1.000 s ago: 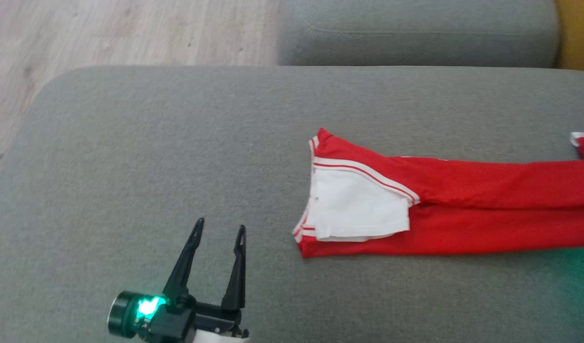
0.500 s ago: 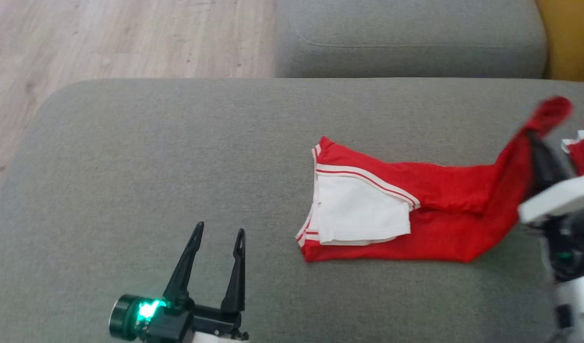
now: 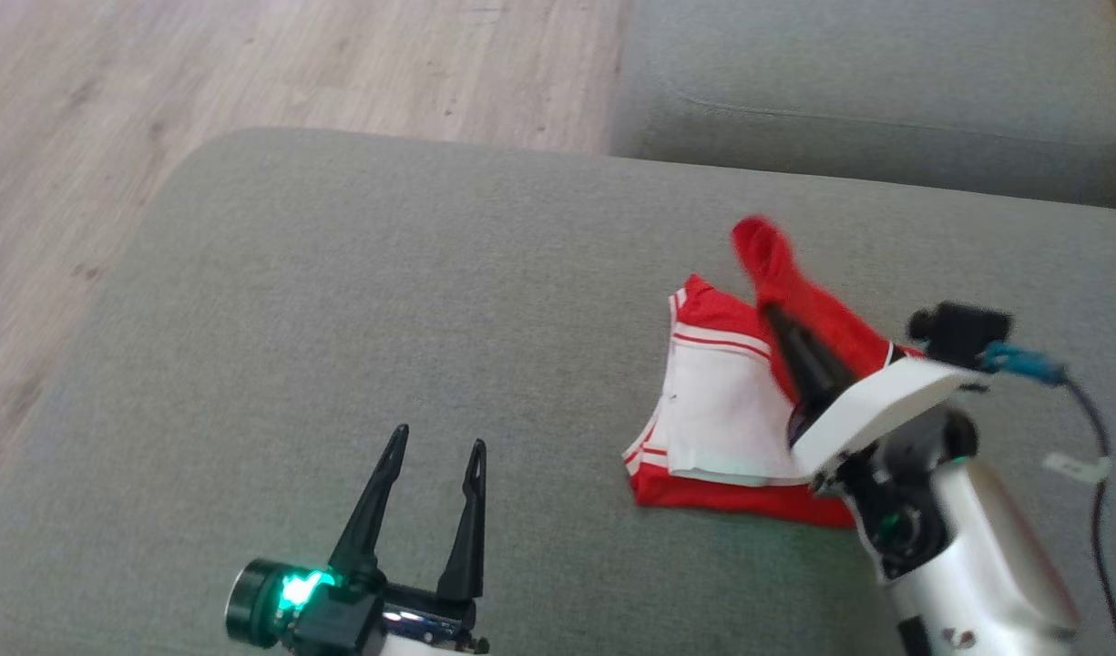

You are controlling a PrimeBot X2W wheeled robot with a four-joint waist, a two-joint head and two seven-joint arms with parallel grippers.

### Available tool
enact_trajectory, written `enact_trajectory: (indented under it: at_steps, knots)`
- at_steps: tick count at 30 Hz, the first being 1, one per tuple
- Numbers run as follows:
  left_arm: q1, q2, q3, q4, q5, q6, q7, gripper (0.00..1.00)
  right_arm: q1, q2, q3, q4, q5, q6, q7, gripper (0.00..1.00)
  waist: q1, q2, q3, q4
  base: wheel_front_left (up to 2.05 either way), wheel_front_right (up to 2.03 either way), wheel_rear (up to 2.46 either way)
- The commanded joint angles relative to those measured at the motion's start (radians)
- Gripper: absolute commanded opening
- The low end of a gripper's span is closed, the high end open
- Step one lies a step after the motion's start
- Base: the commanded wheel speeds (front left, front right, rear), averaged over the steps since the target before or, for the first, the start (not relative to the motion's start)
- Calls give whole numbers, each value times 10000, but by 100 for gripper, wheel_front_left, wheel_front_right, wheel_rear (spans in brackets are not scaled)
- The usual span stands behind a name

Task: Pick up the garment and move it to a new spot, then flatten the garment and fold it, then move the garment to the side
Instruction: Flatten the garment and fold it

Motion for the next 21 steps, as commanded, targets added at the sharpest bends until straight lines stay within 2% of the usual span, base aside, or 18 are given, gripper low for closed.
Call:
enact_trajectory:
  at_steps: [1, 8, 9, 10, 15, 21]
  knots:
    - [-233, -152, 336, -270, 77, -58, -53, 100, -283, 106, 330, -123, -121, -7, -113, 0, 0, 0, 92, 136, 0, 0, 0]
    - [-382, -290, 376, -229, 119, -154, -53, 100, -627, 115, 1480, 1337, 674, -7, -848, 0, 0, 0, 376, 351, 0, 0, 0]
    - [-394, -306, 386, -221, 125, -161, -53, 100, -694, 115, 1633, 1505, 820, -7, -979, 32, 0, 0, 396, 347, 0, 0, 0]
    - [-399, -319, 400, -214, 132, -165, -53, 100, -781, 116, 1780, 1609, 911, -7, -1205, 100, 0, 0, 409, 330, 0, 0, 0]
    - [-358, -356, 583, -171, 180, -152, -53, 100, -1190, 116, 1950, 1957, 834, -7, -2714, 100, 0, 0, 325, 8, 0, 0, 0]
    - [-164, -387, 872, -71, -37, -201, -53, 100, -1045, -286, 1757, 1883, -456, -7, -4000, 100, 0, 0, 65, -481, 0, 0, 0]
